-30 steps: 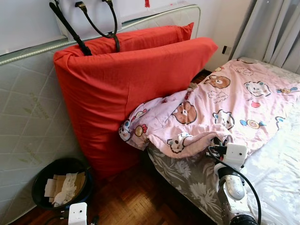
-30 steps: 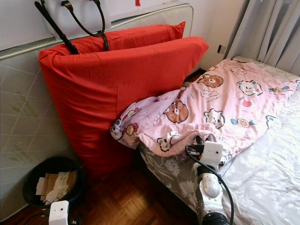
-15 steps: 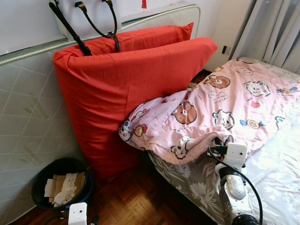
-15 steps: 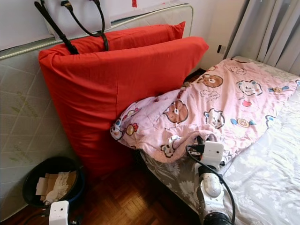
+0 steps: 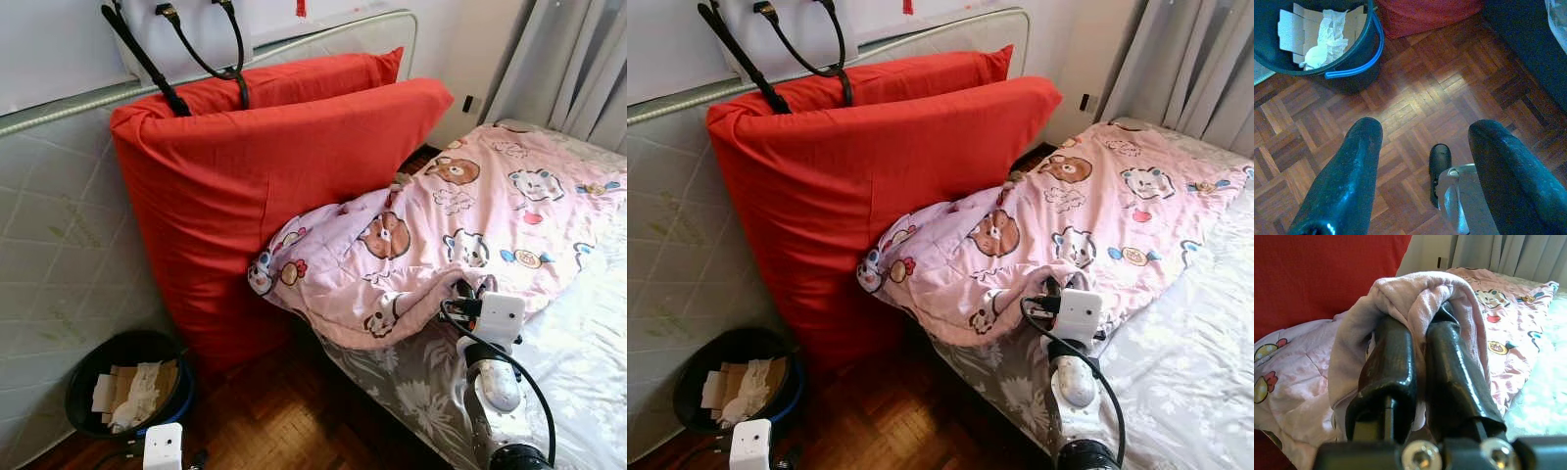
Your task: Clean up the room
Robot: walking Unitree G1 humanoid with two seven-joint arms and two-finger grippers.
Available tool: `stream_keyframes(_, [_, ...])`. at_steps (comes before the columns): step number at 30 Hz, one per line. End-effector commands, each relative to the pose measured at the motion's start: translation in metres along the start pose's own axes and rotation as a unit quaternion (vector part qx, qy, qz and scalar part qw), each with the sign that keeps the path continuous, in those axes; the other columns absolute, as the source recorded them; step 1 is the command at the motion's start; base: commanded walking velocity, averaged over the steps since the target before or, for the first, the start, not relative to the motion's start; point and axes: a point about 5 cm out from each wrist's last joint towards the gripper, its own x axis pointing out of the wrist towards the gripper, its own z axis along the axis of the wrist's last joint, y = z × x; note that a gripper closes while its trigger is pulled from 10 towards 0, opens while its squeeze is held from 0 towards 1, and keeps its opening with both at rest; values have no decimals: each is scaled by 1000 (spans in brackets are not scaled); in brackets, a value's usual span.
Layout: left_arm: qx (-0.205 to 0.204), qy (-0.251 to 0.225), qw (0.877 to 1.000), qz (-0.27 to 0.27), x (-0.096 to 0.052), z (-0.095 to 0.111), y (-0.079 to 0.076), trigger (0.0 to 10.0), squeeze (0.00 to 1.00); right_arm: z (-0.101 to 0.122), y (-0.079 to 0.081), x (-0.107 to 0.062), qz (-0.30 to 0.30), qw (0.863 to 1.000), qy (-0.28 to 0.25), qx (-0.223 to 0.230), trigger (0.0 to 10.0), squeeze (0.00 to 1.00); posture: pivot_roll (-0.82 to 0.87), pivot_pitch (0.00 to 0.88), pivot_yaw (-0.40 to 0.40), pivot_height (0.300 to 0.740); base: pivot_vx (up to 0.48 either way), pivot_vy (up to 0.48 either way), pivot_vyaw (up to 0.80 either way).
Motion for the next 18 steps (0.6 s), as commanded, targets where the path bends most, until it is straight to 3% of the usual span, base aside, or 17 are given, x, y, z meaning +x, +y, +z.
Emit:
stream_keyframes(1, [5,4,1000,-5,-1,-3,-1,10000,0,9,0,4,3,1000,-20,-6,10000,0,47,24,-20,740,0,0,0])
stream_keyframes(18, [8,1,1000,-5,0,-1,-1,10000,0,9,2,5,7,1000,-20,-14,10000,0,55,29,-23,740,-86,0,0])
